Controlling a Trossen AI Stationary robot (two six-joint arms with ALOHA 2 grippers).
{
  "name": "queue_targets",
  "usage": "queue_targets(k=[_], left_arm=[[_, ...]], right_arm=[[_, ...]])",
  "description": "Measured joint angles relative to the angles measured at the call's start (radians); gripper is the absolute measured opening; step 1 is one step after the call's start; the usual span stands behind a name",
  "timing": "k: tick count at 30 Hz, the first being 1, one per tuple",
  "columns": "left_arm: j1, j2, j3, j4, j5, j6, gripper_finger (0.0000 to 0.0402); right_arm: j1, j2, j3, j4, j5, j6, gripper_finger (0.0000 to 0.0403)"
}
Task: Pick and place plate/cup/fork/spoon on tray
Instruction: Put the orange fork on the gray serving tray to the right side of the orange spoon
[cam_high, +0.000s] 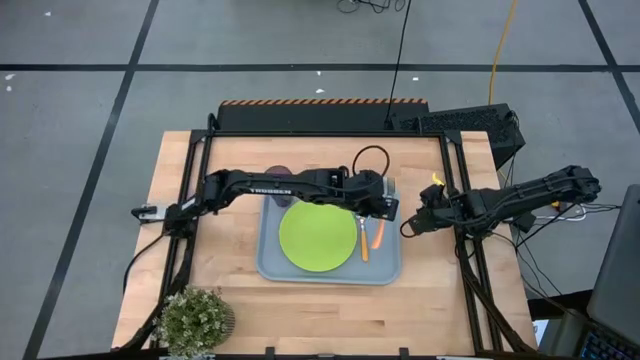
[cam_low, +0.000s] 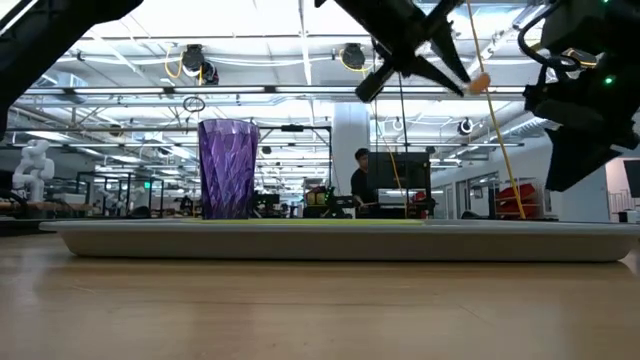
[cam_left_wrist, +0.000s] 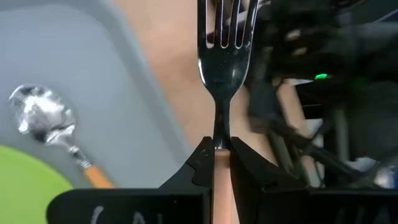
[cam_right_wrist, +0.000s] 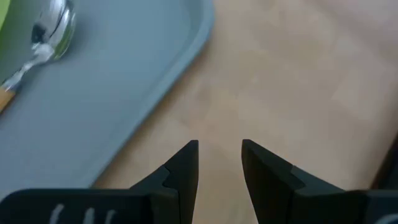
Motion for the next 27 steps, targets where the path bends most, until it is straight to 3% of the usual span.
queue_targets(k=[9,15,20,27], left_arm=[[-0.019,0.078,-0.003,0.023,0.002,-0.073,0.0031],[-0.017,0.153,-0.001,0.162,0.02,-0.078,0.0026],[-0.009,0.191,-0.002,0.182,0.054,-0.078,0.0026],[0.005,0.209,-0.001,0.184,-0.002,-0.079,0.0026]], right_arm=[[0.054,-0.004,-0.057,0.004,-0.045,0.079,0.0116],[0.055,-0.021,-0.061,0.001,-0.043,0.086,0.0116],[0.055,-0.037,-0.061,0.025,-0.041,0.062,0.0116],[0.055,-0.049,-0.061,0.048,-0.038,0.035,0.0116]])
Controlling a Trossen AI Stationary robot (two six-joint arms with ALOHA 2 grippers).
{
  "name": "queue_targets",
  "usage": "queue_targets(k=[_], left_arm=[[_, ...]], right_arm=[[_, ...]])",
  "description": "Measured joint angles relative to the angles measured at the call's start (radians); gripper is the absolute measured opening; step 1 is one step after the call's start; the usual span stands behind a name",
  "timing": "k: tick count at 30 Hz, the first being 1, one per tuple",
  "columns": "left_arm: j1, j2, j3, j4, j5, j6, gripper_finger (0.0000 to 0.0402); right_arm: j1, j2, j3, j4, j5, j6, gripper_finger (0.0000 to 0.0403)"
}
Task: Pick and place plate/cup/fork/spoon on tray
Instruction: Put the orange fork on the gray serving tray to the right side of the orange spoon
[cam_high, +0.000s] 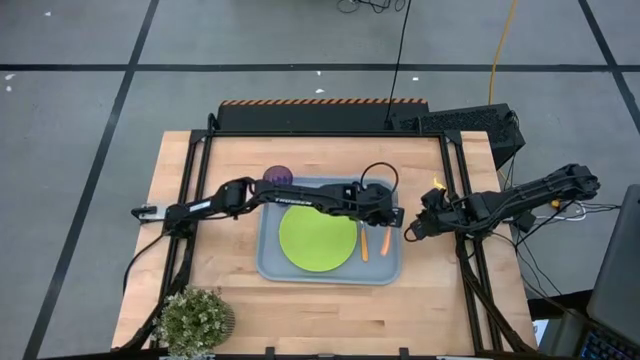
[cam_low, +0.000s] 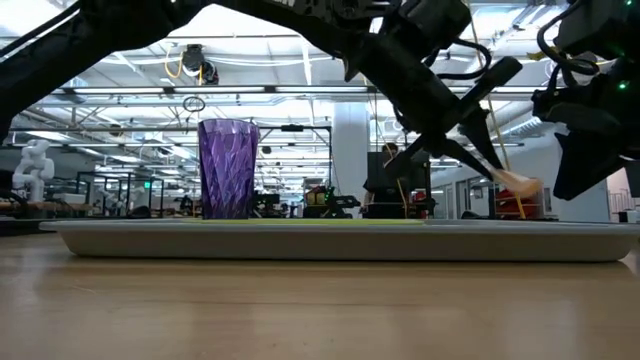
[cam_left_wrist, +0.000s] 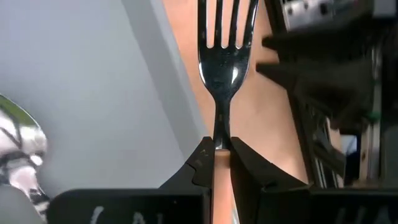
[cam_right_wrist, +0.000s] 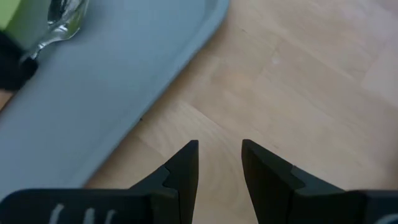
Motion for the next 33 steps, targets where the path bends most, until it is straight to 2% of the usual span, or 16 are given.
queue_targets(k=[5,11,19,25,33], left_arm=[[0.0,0.005,0.0,-0.011,-0.044,-0.017,0.0026],[-0.008,0.006,0.0,-0.106,-0.091,-0.028,0.0026],[-0.011,0.007,0.0,-0.114,-0.064,-0.069,0.0026],[-0.011,0.007,0.0,-0.117,-0.06,-0.076,0.0065],[-0.011,0.011,0.0,-0.1,-0.045,-0.047,0.0073]], right_arm=[[0.0,0.001,0.0,0.007,-0.003,-0.001,0.0116],[0.0,0.0,0.0,0.007,-0.003,0.0,0.0116],[0.0,0.0,0.0,0.018,-0.003,-0.002,0.0116],[0.0,0.0,0.0,0.032,-0.004,-0.003,0.0116],[0.0,0.0,0.0,0.058,-0.005,-0.025,0.0116]])
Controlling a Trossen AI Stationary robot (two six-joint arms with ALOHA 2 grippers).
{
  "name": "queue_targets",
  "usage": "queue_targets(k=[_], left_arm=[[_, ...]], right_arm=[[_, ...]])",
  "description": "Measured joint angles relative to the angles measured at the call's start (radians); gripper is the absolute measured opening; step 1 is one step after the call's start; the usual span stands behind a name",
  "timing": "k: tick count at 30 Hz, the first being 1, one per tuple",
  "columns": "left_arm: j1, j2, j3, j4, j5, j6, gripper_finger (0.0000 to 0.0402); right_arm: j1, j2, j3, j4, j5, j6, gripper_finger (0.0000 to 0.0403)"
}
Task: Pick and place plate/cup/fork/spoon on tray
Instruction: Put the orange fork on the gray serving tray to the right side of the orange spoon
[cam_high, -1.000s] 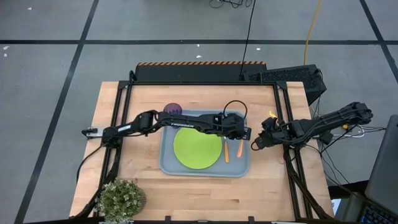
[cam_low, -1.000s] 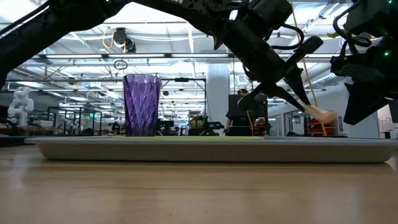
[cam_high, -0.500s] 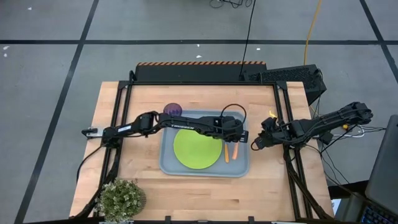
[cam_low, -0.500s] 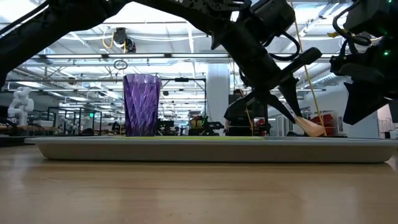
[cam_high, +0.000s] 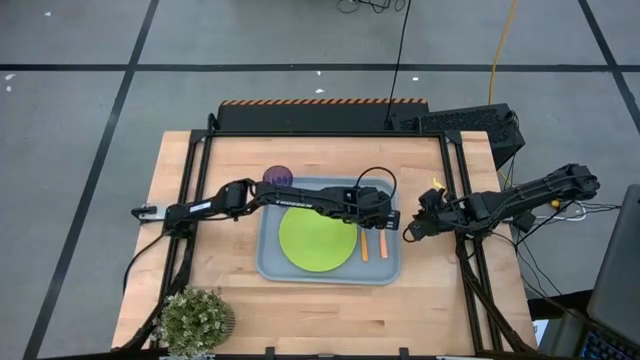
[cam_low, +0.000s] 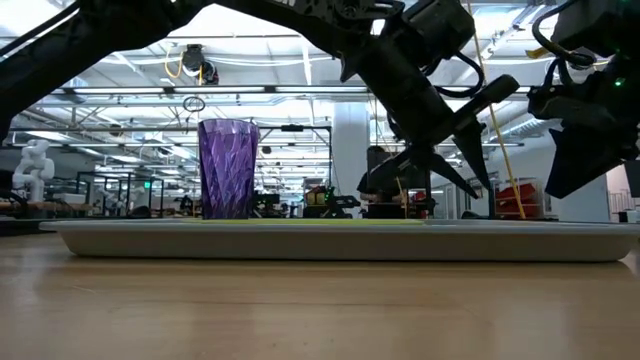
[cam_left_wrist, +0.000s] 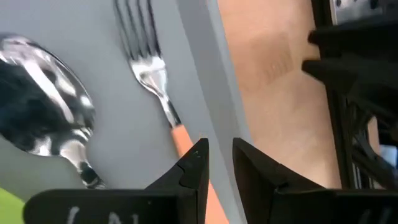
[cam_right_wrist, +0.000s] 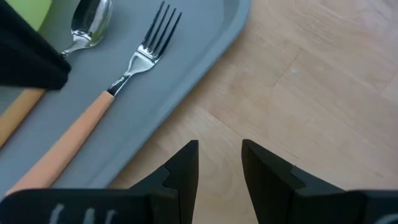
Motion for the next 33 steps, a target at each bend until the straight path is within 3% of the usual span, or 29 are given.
queue_targets(k=[4,13,21,24,29,31,33], left_arm=[[0.004,0.004,0.0,0.041,0.06,0.036,0.0075],[0.009,-0.074,0.026,0.075,0.082,0.276,0.0076],[-0.069,-0.218,0.027,0.066,0.002,0.55,0.0076],[-0.133,-0.266,0.029,0.064,-0.152,0.766,0.0076],[-0.265,-0.28,0.028,0.086,-0.65,1.269,0.0076],[-0.299,-0.28,0.027,0.102,-0.729,1.386,0.0076],[-0.305,-0.28,0.016,0.115,-0.72,1.437,0.0076]], right_arm=[[0.0,0.0,0.0,-0.001,0.0,-0.004,0.0116],[0.0,0.0,0.0,0.0,0.003,-0.01,0.0116],[0.0,0.0,0.0,0.024,0.004,0.0,0.0116],[0.0,0.0,-0.012,0.091,0.013,-0.024,0.0116],[0.0,0.0,-0.063,0.314,0.047,-0.152,0.0116],[0.0,0.0,-0.087,0.41,0.049,-0.192,0.0116],[0.0,0.0,-0.107,0.477,0.048,-0.232,0.0116]])
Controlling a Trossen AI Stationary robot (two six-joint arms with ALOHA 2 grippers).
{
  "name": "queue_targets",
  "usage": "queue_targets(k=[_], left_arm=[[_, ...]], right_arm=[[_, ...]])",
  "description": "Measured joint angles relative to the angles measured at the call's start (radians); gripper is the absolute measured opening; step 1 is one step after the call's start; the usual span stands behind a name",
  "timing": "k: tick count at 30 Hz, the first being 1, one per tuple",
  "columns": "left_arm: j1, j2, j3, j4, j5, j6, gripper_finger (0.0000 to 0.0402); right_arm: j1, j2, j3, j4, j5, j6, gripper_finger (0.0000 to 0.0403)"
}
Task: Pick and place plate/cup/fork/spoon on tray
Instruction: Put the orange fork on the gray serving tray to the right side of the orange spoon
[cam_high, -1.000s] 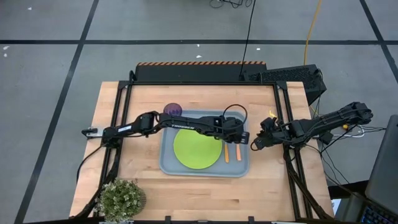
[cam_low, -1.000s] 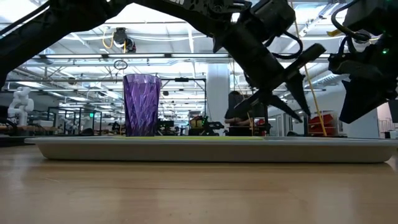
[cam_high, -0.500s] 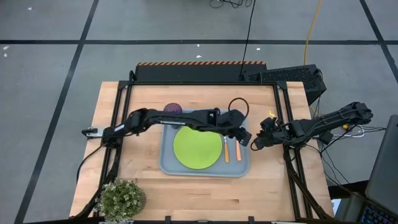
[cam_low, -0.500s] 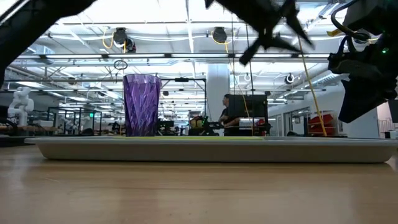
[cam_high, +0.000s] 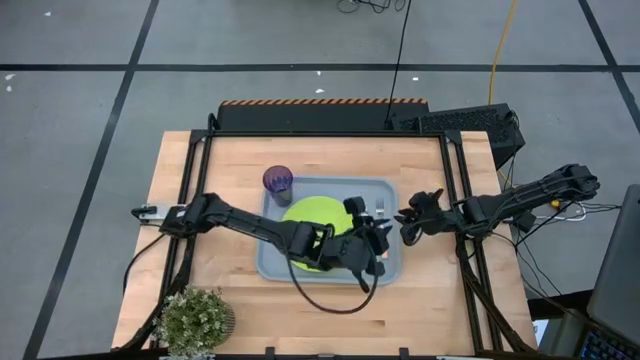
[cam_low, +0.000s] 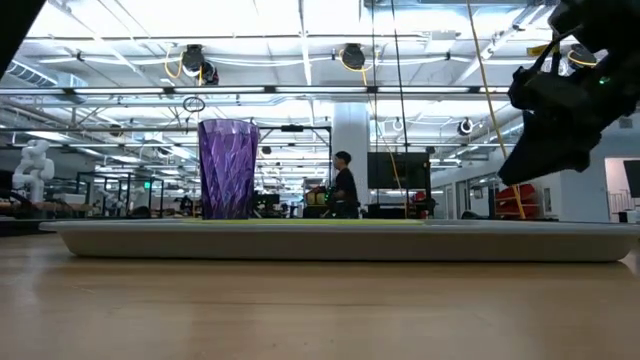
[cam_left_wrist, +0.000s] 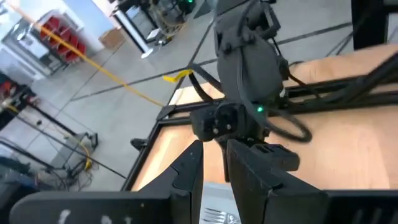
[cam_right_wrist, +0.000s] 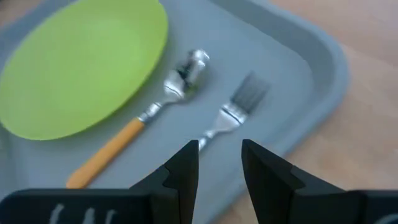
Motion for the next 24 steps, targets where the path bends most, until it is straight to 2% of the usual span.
queue_targets(k=[3,7,12,17,20,24], left_arm=[[0.022,0.002,-0.016,-0.026,0.041,0.033,0.0076],[0.052,-0.023,-0.016,-0.069,0.092,0.028,0.0076],[0.059,-0.12,-0.016,-0.13,0.124,0.037,0.0076],[0.055,-0.245,-0.014,-0.247,0.192,-0.067,0.0076],[0.036,-0.306,-0.09,-0.238,0.219,-0.104,0.0076],[0.002,-0.431,-0.332,-0.091,0.234,-0.087,0.0076]], right_arm=[[0.0,0.0,-0.007,0.075,0.006,-0.08,0.0116],[-0.006,-0.018,-0.007,0.214,0.006,-0.264,0.0116],[-0.024,-0.08,-0.007,0.387,0.009,-0.492,0.0116],[-0.052,-0.155,-0.007,0.581,0.05,-0.688,0.0116],[-0.07,-0.189,-0.007,0.703,0.06,-0.754,0.0116],[-0.1,-0.207,0.032,0.752,0.068,-0.832,0.0116]])
